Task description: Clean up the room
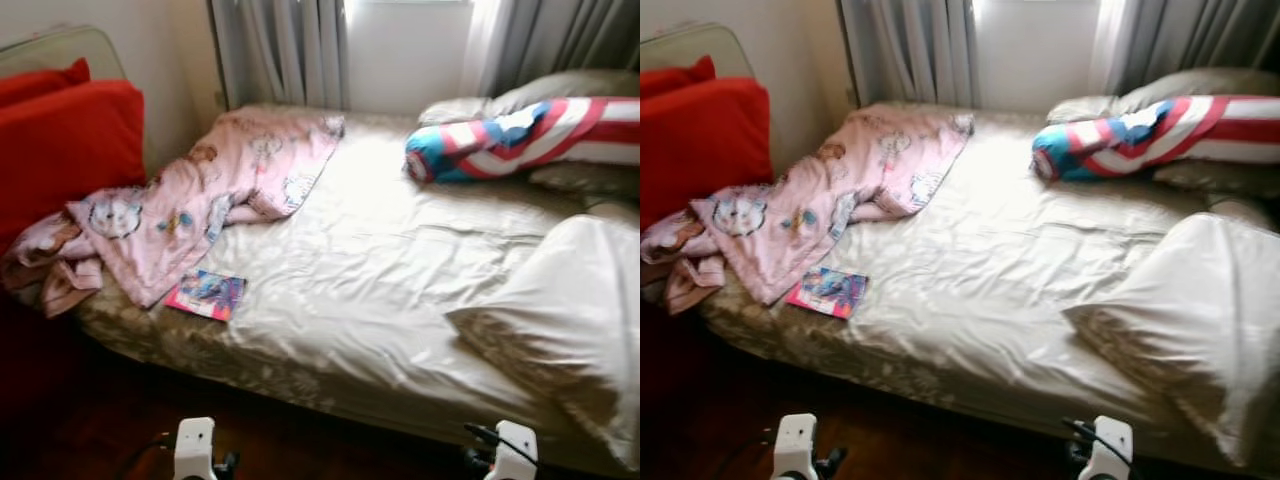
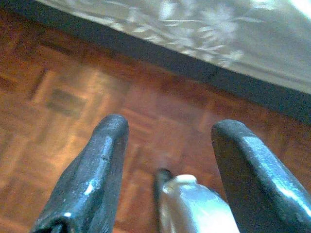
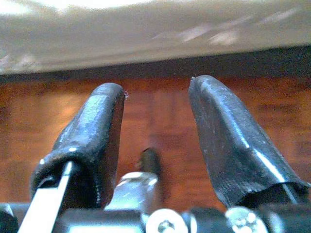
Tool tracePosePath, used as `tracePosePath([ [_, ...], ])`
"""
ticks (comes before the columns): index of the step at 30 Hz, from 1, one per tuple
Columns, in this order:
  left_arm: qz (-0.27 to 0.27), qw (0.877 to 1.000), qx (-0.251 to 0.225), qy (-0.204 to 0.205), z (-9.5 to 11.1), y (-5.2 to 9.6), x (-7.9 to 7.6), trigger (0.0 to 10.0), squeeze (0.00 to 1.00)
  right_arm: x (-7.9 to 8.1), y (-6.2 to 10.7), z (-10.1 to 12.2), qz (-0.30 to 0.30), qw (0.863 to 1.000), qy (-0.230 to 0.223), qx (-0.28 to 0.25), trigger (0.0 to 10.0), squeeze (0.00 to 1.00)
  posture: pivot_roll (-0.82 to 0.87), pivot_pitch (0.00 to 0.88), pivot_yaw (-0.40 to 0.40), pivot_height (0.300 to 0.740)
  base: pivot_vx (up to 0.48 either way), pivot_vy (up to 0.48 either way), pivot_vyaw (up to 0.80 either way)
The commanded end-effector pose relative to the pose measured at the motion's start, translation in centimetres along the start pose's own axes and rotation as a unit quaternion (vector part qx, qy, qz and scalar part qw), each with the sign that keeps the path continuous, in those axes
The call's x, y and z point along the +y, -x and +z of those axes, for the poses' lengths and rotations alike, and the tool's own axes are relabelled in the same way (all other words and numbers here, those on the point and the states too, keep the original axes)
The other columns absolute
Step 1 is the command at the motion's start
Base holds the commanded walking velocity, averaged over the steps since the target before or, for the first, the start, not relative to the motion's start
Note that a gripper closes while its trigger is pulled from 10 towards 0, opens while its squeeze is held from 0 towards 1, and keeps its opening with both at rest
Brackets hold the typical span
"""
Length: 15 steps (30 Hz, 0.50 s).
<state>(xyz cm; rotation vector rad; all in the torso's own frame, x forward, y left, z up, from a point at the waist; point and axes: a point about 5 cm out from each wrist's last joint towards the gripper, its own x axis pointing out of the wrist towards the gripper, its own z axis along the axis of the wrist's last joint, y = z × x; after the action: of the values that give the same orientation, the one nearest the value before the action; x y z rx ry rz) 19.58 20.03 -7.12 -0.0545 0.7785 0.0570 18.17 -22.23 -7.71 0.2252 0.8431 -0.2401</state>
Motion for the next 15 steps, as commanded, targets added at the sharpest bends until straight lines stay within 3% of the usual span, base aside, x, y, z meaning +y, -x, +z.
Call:
tracePosePath([
  [1,0.016,1.000,0.011,-0.004,-0.38,0.23,1.07,10.0,0.00,0.81,-0.08,-0.27,0.007,1.000,-0.007,0.005,10.0,0.00,0.06,0.000,-0.002,0.740,0.000,0.000,0.00],
  [8,0.020,1.000,0.012,0.000,-0.52,0.28,1.12,10.0,0.00,0.71,-0.07,-0.31,0.006,1.000,-0.003,0.009,10.0,0.00,0.07,0.000,-0.007,0.740,0.000,0.000,0.00],
  [15,0.021,1.000,0.015,0.004,-0.68,0.34,1.21,10.0,0.00,0.69,-0.07,-0.32,0.008,1.000,-0.001,0.011,10.0,0.00,0.06,0.000,-0.008,0.740,0.000,0.000,-0.67],
])
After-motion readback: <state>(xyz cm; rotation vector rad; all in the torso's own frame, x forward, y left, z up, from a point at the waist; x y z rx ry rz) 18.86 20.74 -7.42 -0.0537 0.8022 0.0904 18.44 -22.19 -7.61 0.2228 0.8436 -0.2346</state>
